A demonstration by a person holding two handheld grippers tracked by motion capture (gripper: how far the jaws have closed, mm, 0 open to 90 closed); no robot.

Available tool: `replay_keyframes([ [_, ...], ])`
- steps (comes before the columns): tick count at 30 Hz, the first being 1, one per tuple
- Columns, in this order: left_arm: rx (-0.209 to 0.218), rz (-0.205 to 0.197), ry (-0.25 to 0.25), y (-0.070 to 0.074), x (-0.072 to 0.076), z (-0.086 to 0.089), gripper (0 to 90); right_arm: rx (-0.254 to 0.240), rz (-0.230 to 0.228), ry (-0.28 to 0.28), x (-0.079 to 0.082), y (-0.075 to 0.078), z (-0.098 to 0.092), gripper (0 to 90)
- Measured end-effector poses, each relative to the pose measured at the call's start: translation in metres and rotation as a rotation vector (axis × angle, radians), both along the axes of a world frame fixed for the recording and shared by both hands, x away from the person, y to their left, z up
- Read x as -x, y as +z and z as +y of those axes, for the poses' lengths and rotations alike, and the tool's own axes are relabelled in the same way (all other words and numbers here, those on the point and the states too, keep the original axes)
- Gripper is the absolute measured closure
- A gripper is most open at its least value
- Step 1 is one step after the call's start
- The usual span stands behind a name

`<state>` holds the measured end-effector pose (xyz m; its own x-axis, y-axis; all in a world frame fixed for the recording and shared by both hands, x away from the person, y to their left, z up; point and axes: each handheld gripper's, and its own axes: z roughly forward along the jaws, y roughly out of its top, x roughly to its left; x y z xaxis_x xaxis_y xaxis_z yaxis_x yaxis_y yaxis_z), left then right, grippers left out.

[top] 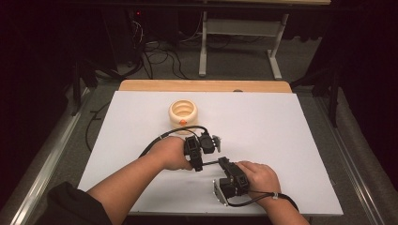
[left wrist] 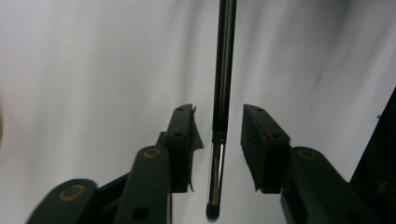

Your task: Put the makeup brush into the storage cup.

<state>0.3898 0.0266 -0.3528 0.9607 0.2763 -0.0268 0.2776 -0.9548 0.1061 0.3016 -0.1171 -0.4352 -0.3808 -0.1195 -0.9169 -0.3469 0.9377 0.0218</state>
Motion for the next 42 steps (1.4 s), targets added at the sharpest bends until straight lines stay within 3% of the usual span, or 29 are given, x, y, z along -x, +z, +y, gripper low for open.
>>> replay_keyframes([
  [7, -0.003, -0.016, 0.011, 0.002, -0.001, 0.005, 48.9, -0.004, 0.000, -0.004, -0.001, 0.001, -0.001, 86.2],
  [15, -0.024, -0.019, 0.020, 0.000, -0.001, 0.014, 27.3, -0.007, 0.017, -0.020, -0.001, -0.001, -0.004, 86.2],
  [18, -0.025, -0.012, 0.032, -0.001, -0.003, 0.020, 22.1, 0.023, -0.008, 0.023, -0.005, 0.002, -0.004, 86.2],
  [22, -0.039, -0.003, 0.052, -0.004, -0.005, 0.028, 15.5, -0.011, 0.014, -0.018, -0.003, -0.002, -0.007, 86.2],
  [33, -0.044, 0.001, 0.103, -0.013, -0.006, 0.051, 12.6, -0.003, 0.020, -0.028, -0.006, -0.002, -0.013, 86.2],
  [42, -0.034, 0.007, 0.158, -0.021, -0.005, 0.075, 12.7, 0.004, 0.020, -0.073, -0.005, -0.003, -0.026, 86.2],
])
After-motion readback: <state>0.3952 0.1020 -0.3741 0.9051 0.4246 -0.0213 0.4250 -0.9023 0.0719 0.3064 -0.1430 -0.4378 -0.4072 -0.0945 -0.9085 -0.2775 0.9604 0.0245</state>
